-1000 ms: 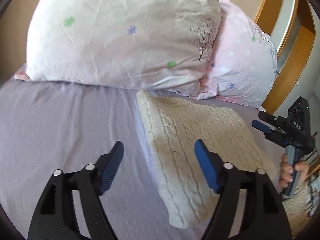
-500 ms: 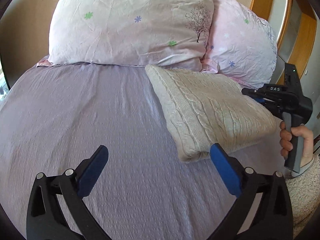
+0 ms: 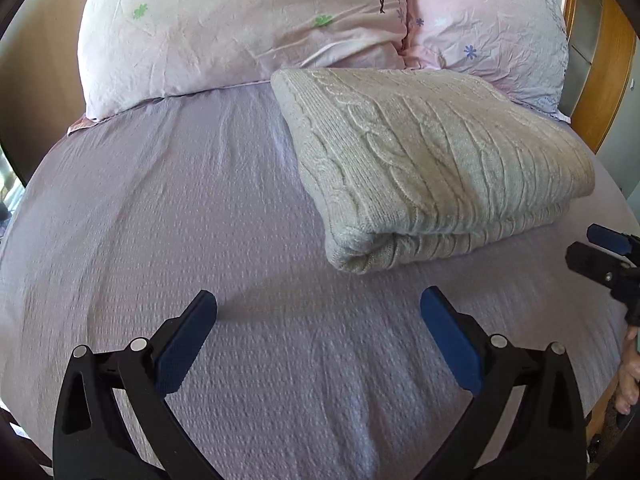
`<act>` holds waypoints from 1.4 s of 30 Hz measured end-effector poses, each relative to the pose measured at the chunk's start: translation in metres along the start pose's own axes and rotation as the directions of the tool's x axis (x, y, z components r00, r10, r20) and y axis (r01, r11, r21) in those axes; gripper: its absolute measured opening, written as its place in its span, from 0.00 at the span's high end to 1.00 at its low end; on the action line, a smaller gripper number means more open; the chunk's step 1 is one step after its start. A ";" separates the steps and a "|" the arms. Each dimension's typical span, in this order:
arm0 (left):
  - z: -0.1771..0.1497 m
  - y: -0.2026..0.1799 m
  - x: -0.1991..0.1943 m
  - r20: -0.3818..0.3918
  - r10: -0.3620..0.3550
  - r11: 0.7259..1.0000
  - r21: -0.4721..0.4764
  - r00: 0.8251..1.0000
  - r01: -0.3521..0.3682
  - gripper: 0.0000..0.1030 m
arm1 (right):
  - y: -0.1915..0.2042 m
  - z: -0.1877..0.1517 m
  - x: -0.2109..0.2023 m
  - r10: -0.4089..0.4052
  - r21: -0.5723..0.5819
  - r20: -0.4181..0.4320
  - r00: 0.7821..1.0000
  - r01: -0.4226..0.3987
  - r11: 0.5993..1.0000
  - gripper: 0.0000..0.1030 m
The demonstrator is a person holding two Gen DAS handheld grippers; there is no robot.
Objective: Fold small clothes
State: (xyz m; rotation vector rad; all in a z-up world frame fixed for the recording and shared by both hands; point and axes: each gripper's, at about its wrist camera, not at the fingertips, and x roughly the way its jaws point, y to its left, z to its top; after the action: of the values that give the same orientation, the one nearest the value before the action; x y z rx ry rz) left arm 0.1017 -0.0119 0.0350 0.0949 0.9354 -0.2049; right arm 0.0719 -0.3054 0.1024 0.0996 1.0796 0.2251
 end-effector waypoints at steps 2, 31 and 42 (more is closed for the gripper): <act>0.000 0.000 0.001 -0.002 0.014 1.000 0.007 1.000 -0.014 0.01 | 0.011 -0.001 0.007 -0.004 -0.027 -0.014 1.000 0.004 1.000 0.02; 0.000 -0.001 0.000 0.010 0.021 1.000 0.012 1.000 -0.022 0.01 | 0.034 -0.006 0.020 -0.114 -0.096 0.001 0.993 0.113 0.989 0.02; 0.001 -0.001 0.000 0.010 0.021 1.000 0.012 1.000 -0.022 0.01 | 0.035 -0.006 0.020 -0.116 -0.094 0.001 0.993 0.115 0.989 0.02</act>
State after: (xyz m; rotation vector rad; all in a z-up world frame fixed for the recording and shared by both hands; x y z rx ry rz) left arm 0.1020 -0.0128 0.0354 0.1149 0.9230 -0.1910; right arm 0.0708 -0.2673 0.0886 -0.0473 1.0736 0.1714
